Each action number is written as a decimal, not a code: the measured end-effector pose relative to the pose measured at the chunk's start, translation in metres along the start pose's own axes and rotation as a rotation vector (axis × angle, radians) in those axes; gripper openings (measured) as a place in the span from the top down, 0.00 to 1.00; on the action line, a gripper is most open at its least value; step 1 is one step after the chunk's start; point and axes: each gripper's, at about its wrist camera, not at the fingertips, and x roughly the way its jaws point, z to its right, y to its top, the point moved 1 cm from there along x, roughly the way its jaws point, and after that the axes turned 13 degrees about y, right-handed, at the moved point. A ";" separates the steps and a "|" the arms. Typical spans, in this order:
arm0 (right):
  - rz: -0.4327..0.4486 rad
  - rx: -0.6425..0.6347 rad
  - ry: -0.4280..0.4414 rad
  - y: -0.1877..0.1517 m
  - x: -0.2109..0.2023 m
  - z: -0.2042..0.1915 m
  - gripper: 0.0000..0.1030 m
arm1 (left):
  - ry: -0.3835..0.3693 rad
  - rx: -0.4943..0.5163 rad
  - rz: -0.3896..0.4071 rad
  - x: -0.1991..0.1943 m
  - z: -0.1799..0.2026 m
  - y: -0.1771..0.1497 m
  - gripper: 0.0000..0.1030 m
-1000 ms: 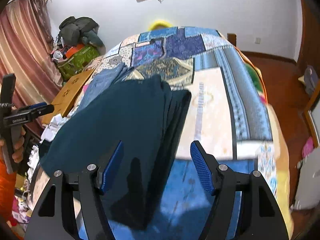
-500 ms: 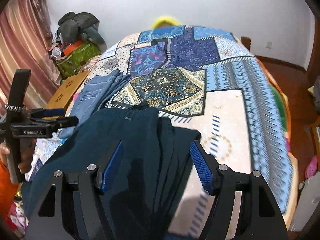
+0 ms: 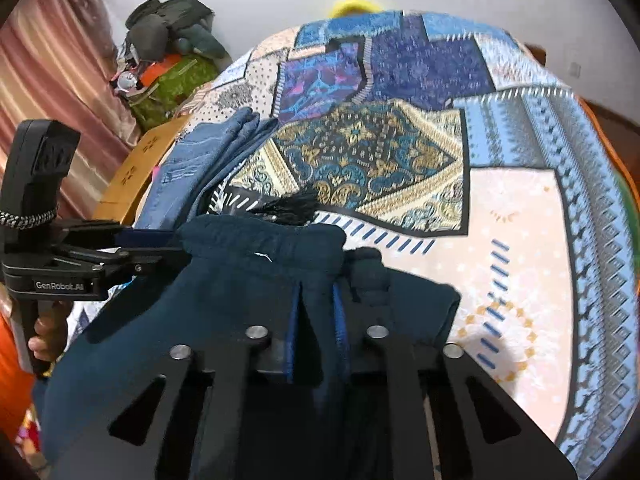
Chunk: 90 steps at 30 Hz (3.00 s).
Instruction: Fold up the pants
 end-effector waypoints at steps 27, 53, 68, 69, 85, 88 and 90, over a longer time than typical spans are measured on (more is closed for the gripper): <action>-0.006 -0.045 -0.195 -0.016 -0.019 0.005 0.87 | 0.241 0.149 0.127 -0.006 0.035 0.009 0.69; -0.042 0.112 -0.068 -0.082 -0.042 -0.012 0.18 | 0.102 0.148 -0.016 -0.022 0.020 -0.051 0.18; -0.097 0.205 0.100 -0.082 -0.018 0.006 0.21 | -0.194 0.064 -0.238 0.014 0.018 -0.032 0.18; -0.099 0.202 0.102 -0.082 -0.018 0.006 0.25 | -0.219 0.049 -0.260 0.019 0.017 -0.033 0.18; -0.102 0.046 0.013 -0.059 -0.026 -0.019 0.71 | -0.265 0.063 -0.158 -0.006 0.033 -0.039 0.54; -0.079 -0.008 -0.006 -0.050 -0.032 -0.031 0.71 | -0.248 0.074 -0.089 -0.030 0.028 -0.037 0.58; -0.054 -0.053 -0.019 -0.041 -0.037 -0.043 0.71 | -0.241 0.074 -0.036 -0.048 0.021 -0.036 0.60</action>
